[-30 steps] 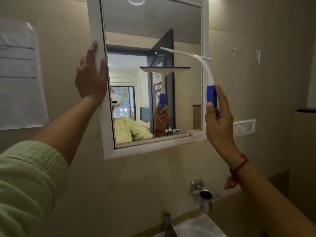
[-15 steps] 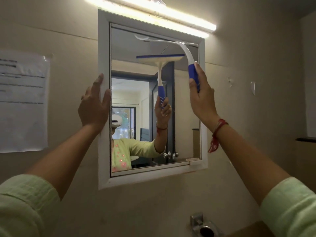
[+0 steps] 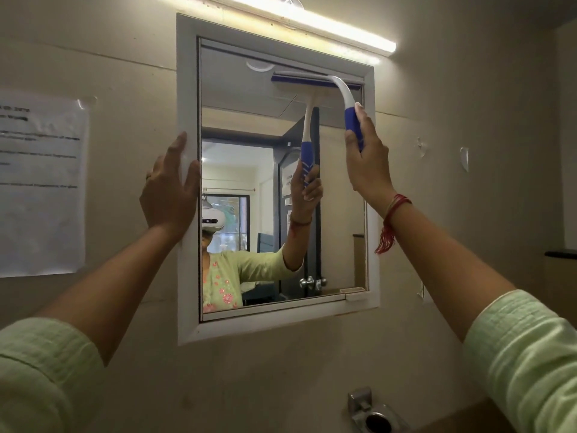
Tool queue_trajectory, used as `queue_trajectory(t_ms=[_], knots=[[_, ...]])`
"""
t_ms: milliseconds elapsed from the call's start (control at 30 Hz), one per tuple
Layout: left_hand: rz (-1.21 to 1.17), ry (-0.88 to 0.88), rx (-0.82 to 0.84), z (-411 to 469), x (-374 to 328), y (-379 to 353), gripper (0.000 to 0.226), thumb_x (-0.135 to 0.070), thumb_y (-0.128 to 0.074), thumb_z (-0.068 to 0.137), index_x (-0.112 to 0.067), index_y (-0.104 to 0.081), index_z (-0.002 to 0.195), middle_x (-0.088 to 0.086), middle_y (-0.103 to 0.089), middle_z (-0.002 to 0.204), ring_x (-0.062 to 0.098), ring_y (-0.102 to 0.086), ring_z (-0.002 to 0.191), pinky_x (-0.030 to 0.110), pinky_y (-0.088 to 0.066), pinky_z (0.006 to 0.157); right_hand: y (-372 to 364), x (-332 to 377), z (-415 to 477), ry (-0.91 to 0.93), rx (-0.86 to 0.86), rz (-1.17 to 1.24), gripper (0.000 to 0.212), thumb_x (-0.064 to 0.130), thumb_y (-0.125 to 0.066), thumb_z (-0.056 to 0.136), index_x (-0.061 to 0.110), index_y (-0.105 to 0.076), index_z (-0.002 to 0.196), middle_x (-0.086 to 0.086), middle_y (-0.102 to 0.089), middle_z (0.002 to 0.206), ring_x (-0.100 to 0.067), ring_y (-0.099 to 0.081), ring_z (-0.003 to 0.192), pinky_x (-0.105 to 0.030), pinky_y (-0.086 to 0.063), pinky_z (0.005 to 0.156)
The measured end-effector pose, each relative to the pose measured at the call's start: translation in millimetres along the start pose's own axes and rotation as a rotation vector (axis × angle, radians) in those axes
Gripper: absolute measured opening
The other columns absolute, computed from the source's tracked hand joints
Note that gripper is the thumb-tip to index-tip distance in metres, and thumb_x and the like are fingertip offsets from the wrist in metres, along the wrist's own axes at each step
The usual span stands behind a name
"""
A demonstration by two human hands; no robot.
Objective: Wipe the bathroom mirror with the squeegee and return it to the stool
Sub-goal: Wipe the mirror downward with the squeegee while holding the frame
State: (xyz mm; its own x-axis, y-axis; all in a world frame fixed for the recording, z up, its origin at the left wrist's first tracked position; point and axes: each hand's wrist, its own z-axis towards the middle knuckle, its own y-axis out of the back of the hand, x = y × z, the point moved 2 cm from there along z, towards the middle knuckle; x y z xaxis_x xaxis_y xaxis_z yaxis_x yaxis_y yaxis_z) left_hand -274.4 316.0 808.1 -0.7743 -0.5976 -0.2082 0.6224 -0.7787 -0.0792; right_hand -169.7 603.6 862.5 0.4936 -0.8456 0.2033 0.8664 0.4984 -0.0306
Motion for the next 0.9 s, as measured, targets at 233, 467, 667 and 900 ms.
queue_trajectory(t_ms=[233, 467, 667, 900], knots=[[-0.016, -0.005, -0.010, -1, -1, 1, 0.045, -0.036, -0.043, 0.098, -0.025, -0.036, 0.141, 0.012, -0.055, 0.131, 0.033, -0.058, 0.108, 0.040, -0.048, 0.084, -11, -2, 8, -0.007, -0.032, 0.015, 0.049, 0.024, -0.038, 0.100, 0.017, -0.023, 0.146, -0.007, -0.053, 0.130, -0.008, -0.054, 0.095, -0.004, -0.042, 0.070], [-0.035, -0.001, 0.000, 0, 1, 0, 0.046, -0.038, -0.042, 0.098, -0.027, -0.035, 0.141, 0.009, -0.052, 0.135, 0.031, -0.055, 0.114, 0.040, -0.047, 0.088, -18, -10, -3, -0.019, -0.073, 0.037, 0.051, 0.023, -0.038, 0.100, 0.019, -0.020, 0.147, 0.006, -0.048, 0.098, 0.001, -0.049, 0.066, 0.001, -0.044, 0.060], [-0.029, -0.019, -0.018, 1, 2, -1, 0.045, -0.037, -0.043, 0.097, -0.025, -0.037, 0.141, 0.010, -0.054, 0.133, 0.032, -0.057, 0.109, 0.035, -0.045, 0.083, -15, -16, -15, -0.021, -0.086, 0.039, 0.051, 0.023, -0.039, 0.100, 0.020, -0.021, 0.147, 0.005, -0.047, 0.103, 0.003, -0.049, 0.065, 0.003, -0.042, 0.062], [-0.026, -0.005, -0.013, 1, 3, -2, 0.045, -0.037, -0.042, 0.097, -0.027, -0.036, 0.141, 0.010, -0.055, 0.132, 0.031, -0.056, 0.111, 0.036, -0.045, 0.083, -16, -21, -34, -0.027, -0.087, 0.014, 0.050, 0.024, -0.038, 0.100, 0.020, -0.020, 0.147, -0.010, -0.057, 0.105, 0.003, -0.051, 0.061, 0.000, -0.043, 0.057]])
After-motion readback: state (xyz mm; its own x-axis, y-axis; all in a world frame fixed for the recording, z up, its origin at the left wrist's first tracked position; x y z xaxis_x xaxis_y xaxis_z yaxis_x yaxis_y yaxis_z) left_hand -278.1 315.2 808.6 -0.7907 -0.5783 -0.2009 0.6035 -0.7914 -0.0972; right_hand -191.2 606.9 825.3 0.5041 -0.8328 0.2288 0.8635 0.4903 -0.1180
